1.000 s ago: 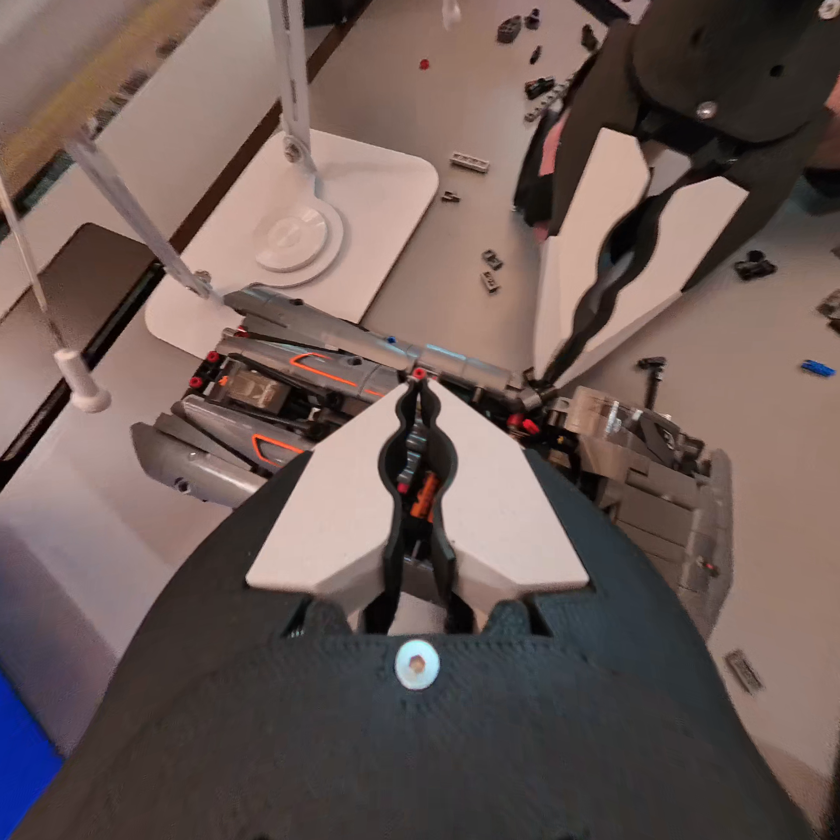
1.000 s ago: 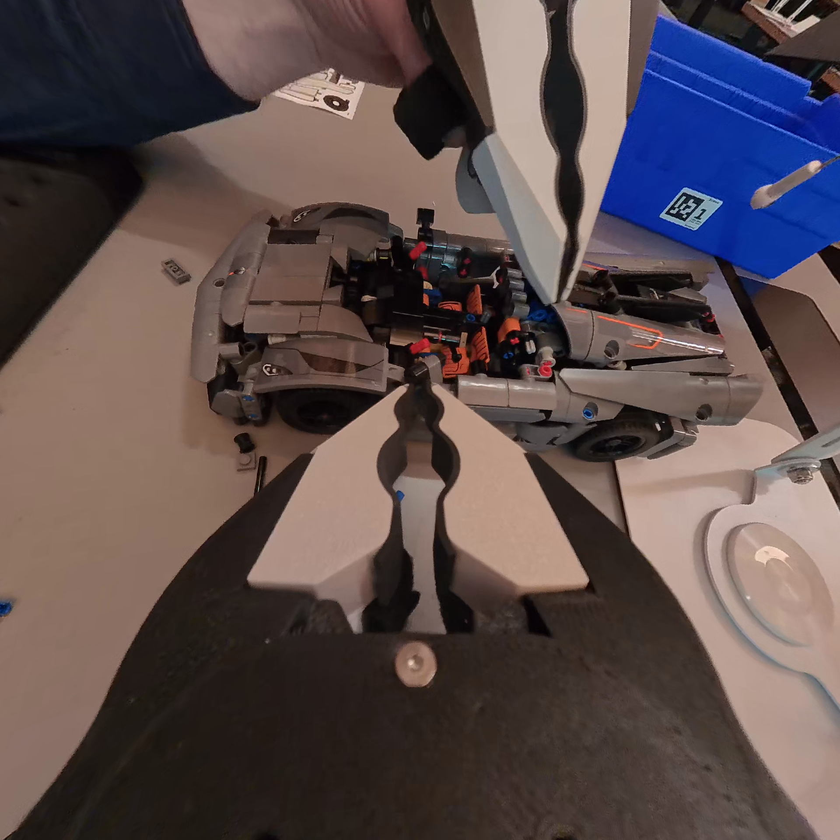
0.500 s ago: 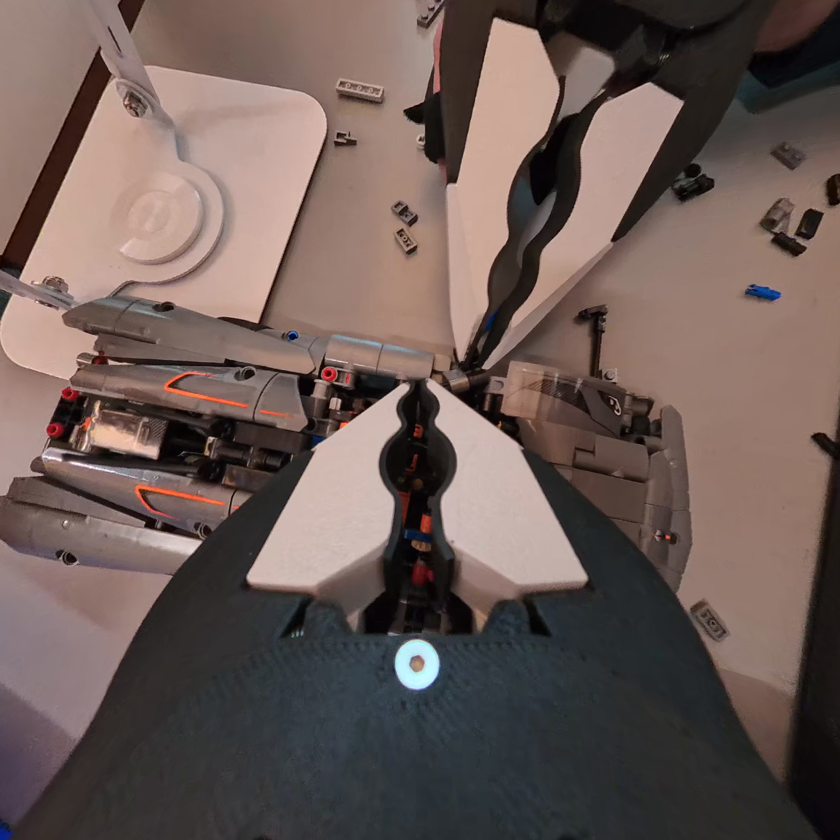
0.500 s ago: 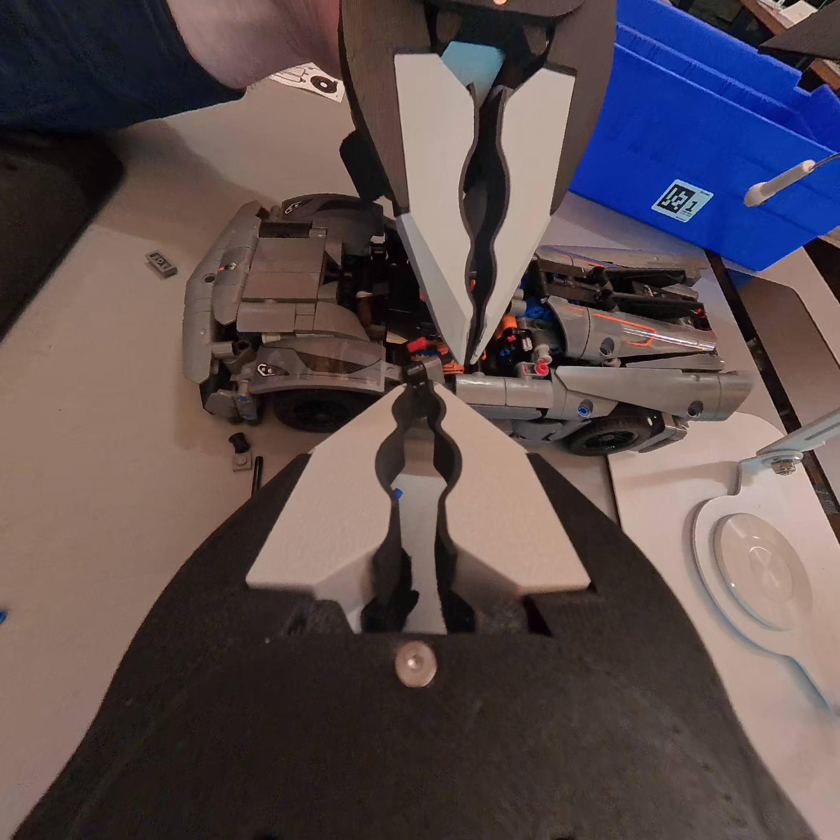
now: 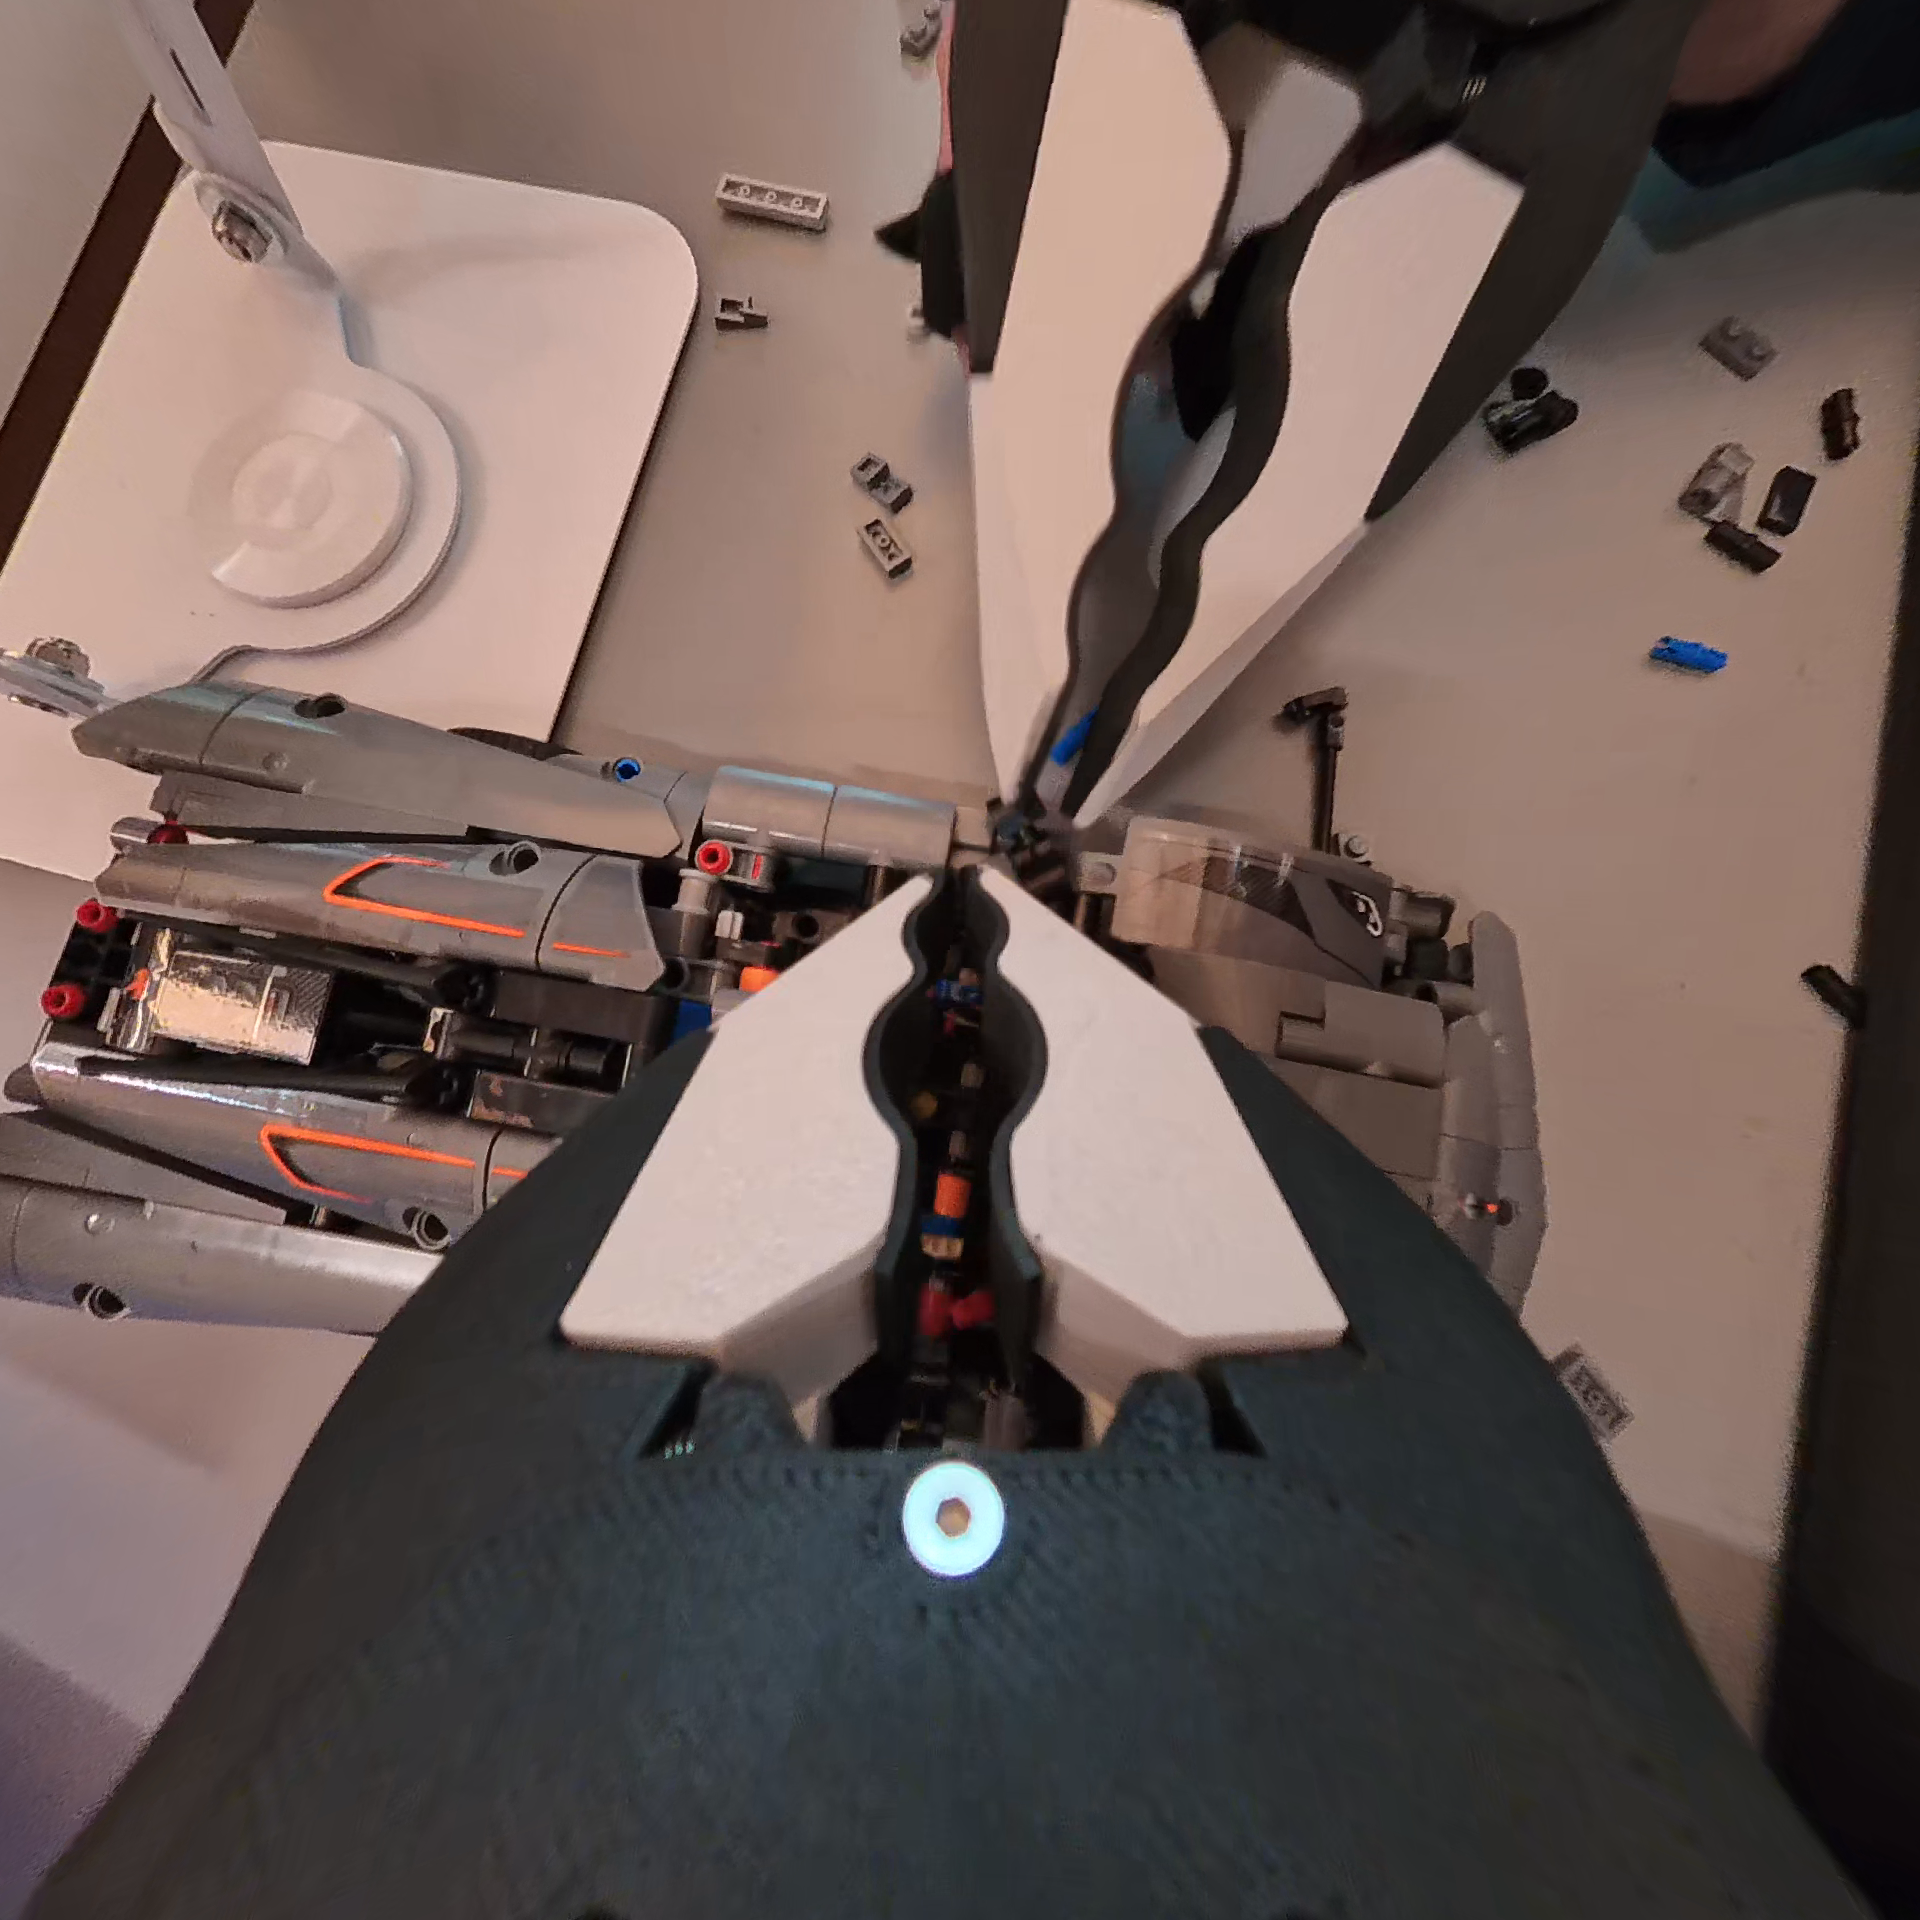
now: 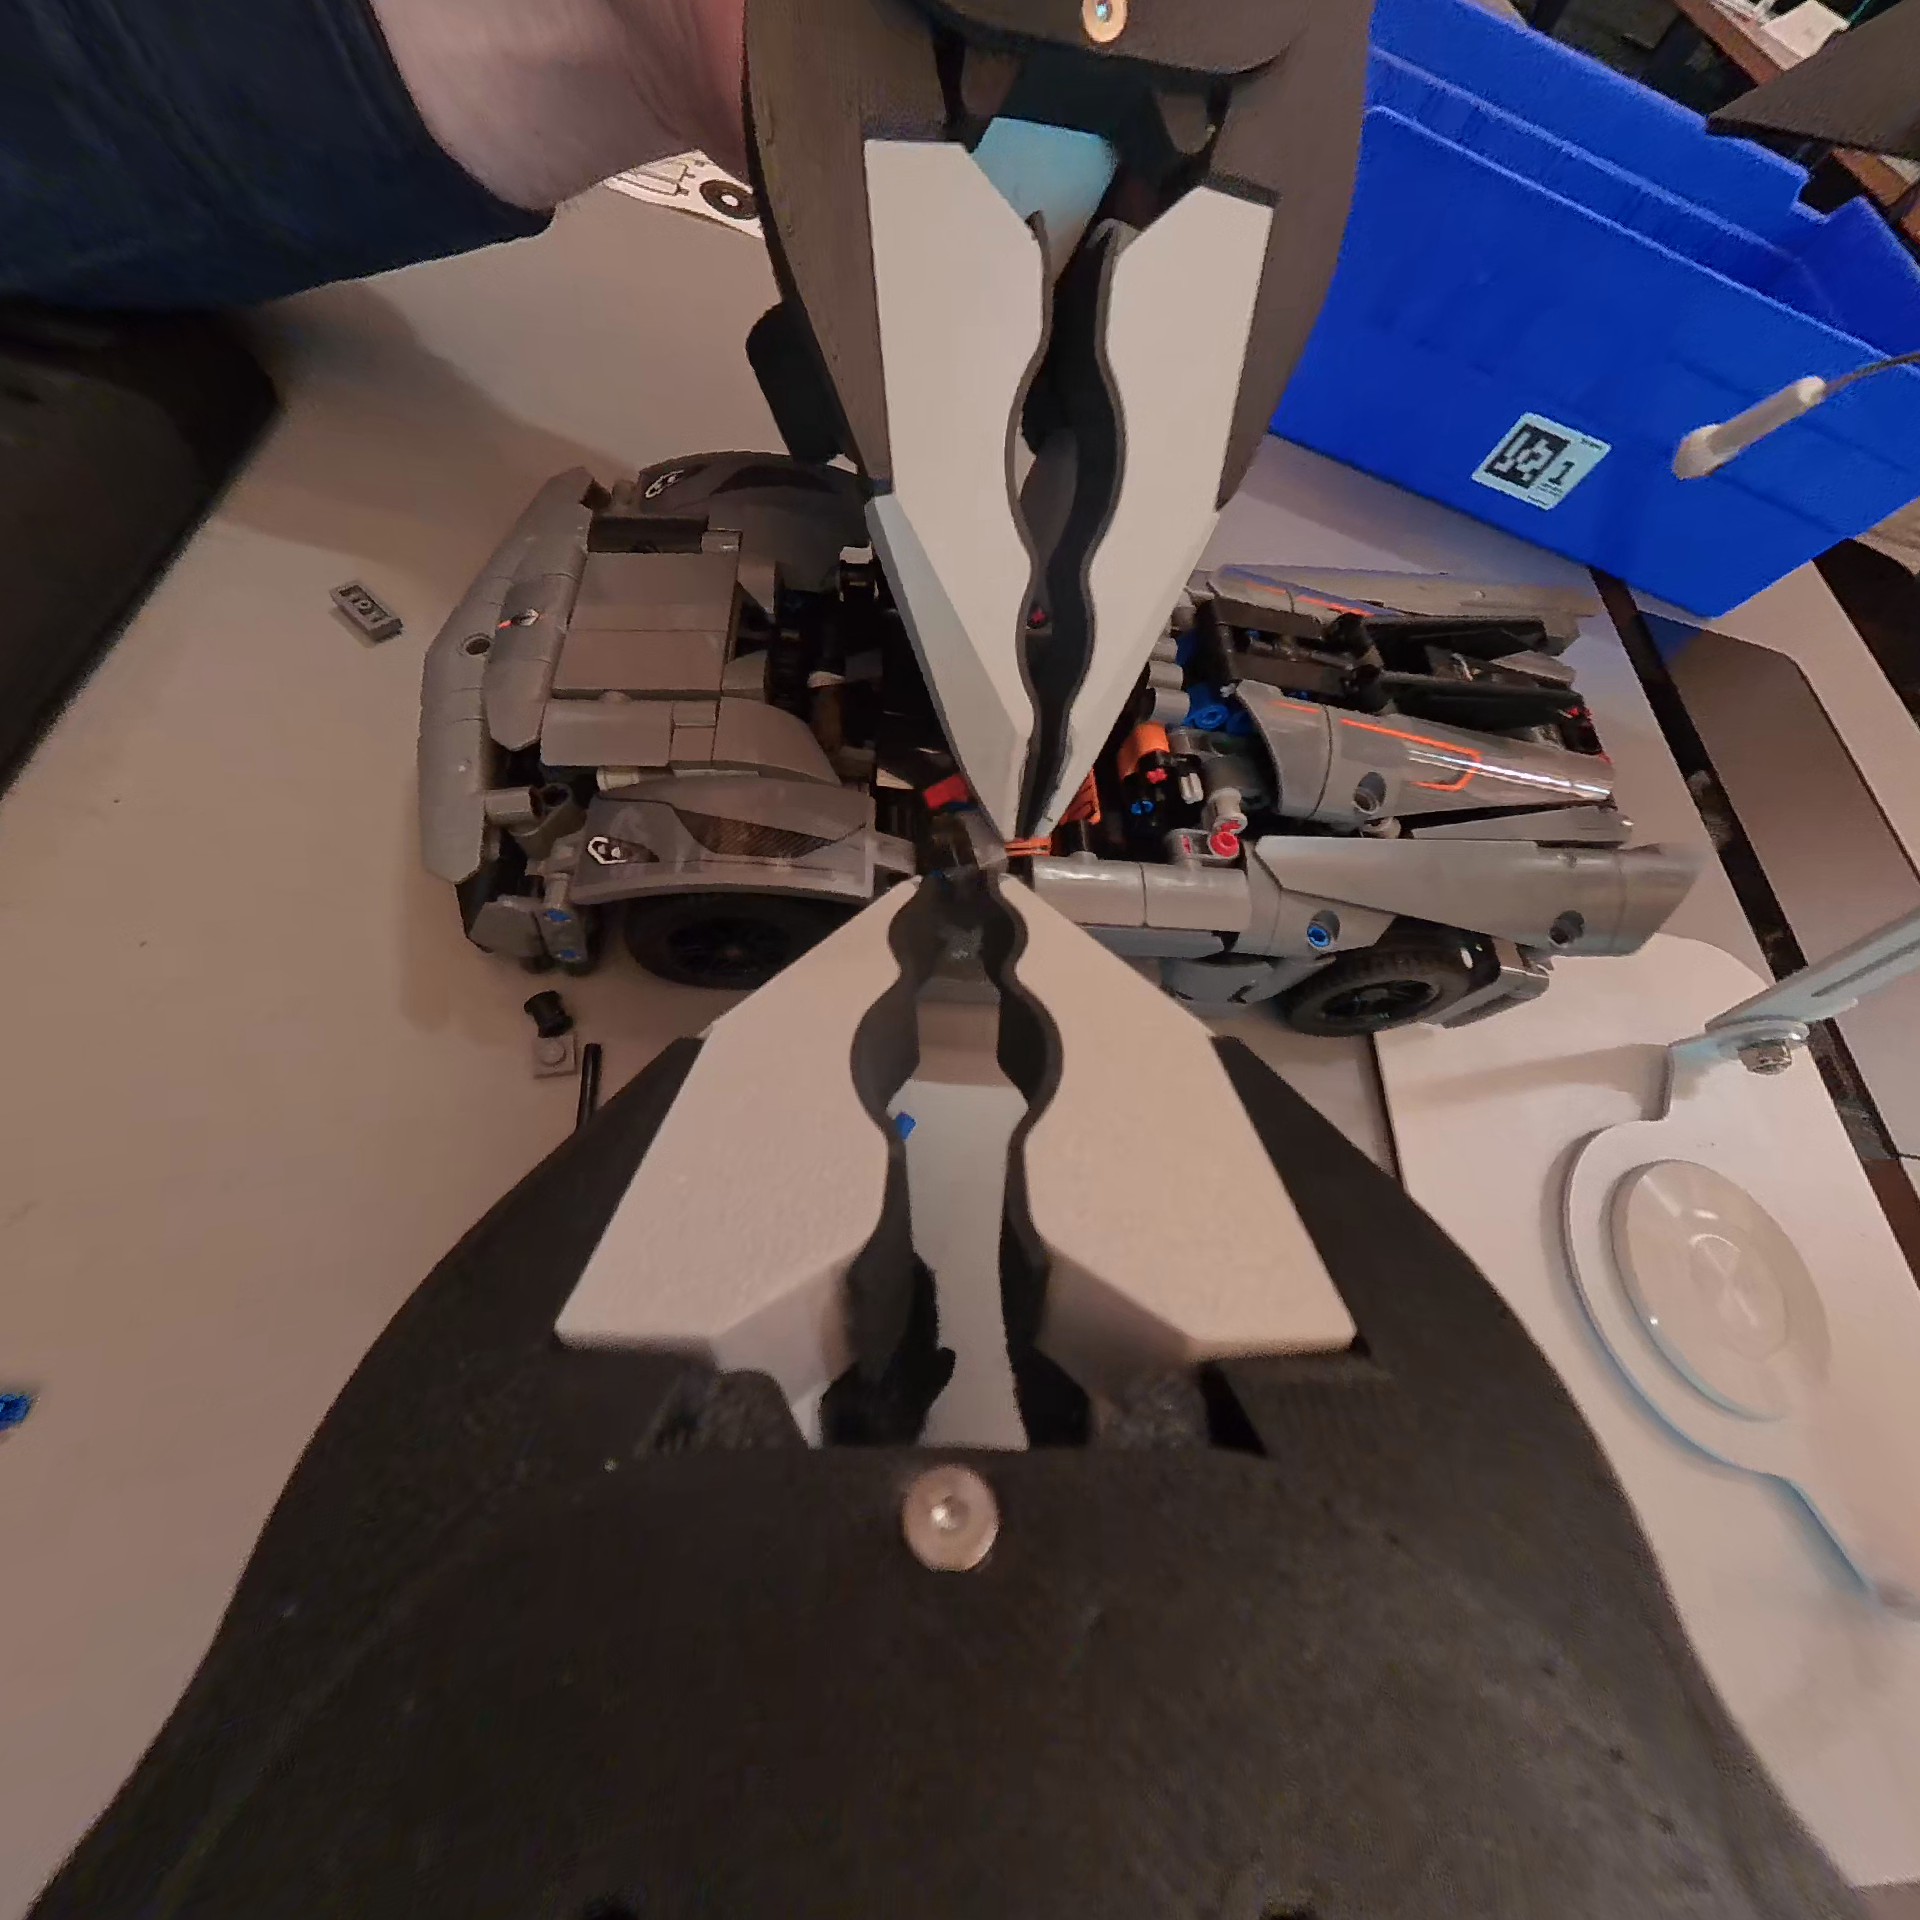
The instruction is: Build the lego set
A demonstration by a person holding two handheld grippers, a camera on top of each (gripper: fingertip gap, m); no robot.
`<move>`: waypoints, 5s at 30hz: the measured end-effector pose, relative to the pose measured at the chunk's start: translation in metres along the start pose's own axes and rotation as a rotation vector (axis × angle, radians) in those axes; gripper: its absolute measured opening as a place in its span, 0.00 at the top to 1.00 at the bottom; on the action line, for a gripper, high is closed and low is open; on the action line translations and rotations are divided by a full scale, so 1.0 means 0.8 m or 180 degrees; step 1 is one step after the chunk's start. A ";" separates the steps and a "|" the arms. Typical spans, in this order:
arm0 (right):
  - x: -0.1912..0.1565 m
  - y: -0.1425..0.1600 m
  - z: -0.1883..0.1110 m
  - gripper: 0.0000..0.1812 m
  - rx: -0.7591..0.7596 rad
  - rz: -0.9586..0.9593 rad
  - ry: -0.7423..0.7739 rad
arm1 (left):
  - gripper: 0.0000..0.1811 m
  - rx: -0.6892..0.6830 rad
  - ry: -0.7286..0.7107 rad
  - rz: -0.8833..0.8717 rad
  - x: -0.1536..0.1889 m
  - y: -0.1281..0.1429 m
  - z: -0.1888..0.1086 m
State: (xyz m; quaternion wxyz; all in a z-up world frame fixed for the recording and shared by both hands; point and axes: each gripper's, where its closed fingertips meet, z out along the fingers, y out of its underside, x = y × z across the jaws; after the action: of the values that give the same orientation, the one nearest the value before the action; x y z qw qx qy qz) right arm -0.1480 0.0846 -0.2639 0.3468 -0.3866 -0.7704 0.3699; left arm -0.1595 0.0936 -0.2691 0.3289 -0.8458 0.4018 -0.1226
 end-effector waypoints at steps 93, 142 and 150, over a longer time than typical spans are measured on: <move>0.018 0.020 -0.002 0.95 -0.1008 -0.1517 -0.0001 | 0.97 0.0439 0.0484 -0.0366 0.006 -0.010 -0.001; 0.009 0.012 -0.007 0.95 -0.1190 0.0315 -0.0437 | 0.97 0.0880 -0.0159 -0.0634 -0.048 -0.017 -0.054; 0.009 0.015 -0.008 0.95 -0.1237 0.0470 -0.0462 | 0.95 0.0747 -0.0011 -0.0506 -0.032 -0.016 -0.041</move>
State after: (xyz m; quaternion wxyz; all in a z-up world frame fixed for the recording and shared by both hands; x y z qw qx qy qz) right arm -0.1423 0.0978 -0.2688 0.1814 -0.4739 -0.8197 0.2658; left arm -0.1843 0.1041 -0.2343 0.4155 -0.8308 0.3159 -0.1929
